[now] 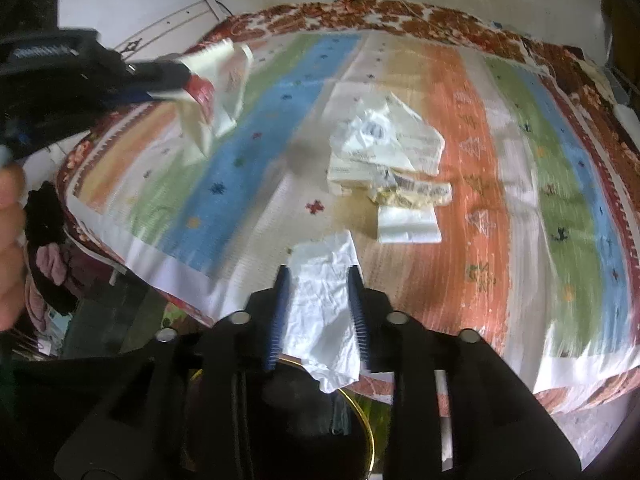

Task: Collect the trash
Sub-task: 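Lift and carry the yellowish tissue and white tissue with both tools over the bin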

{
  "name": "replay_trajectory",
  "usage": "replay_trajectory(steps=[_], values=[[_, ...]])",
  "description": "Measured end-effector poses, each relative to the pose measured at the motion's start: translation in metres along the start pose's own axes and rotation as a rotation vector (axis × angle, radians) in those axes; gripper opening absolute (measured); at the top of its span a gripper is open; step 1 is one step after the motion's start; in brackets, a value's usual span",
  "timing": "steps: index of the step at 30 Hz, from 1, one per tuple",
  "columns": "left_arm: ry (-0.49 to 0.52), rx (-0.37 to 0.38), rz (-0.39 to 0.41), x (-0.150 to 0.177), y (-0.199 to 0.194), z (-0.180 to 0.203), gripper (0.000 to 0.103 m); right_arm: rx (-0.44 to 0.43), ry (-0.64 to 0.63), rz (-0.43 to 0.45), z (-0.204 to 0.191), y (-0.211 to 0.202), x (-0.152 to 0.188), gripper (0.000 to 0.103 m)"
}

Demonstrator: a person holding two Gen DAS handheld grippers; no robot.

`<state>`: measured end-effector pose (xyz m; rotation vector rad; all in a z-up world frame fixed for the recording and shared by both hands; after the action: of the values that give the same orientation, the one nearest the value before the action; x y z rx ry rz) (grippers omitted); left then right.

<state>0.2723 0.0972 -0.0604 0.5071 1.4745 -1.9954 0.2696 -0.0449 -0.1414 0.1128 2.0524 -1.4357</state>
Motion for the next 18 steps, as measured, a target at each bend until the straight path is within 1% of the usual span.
replay_trajectory(steps=[2,4,7,15,18], values=[[0.004,0.002,-0.003,0.0,0.001,0.001,0.007,0.003,0.022,-0.017,0.005,0.007,0.003,0.04],[0.01,0.002,-0.009,0.0,0.003,0.002,0.008,0.011,0.039,-0.043,0.009,0.016,0.007,0.04],[0.016,0.002,-0.014,0.001,0.003,0.004,0.008,0.02,0.055,-0.074,0.014,0.029,0.012,0.044],[0.005,0.014,-0.024,0.001,0.007,0.003,0.008,0.047,0.058,-0.14,0.016,0.056,0.027,0.044],[0.004,0.013,-0.028,0.001,0.008,0.002,0.008,0.054,0.03,-0.167,0.012,0.065,0.035,0.043]])
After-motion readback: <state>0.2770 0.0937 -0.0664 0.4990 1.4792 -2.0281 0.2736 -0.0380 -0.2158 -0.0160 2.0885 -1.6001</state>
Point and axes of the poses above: each gripper's, at about its wrist camera, not at the fingertips, and y roughly the way its jaws point, z to its right, x to its underside, the point moved 6 cm from there along y, roughly the way its jaws point, and after that the axes turned 12 degrees about y, right-handed, at the moved point
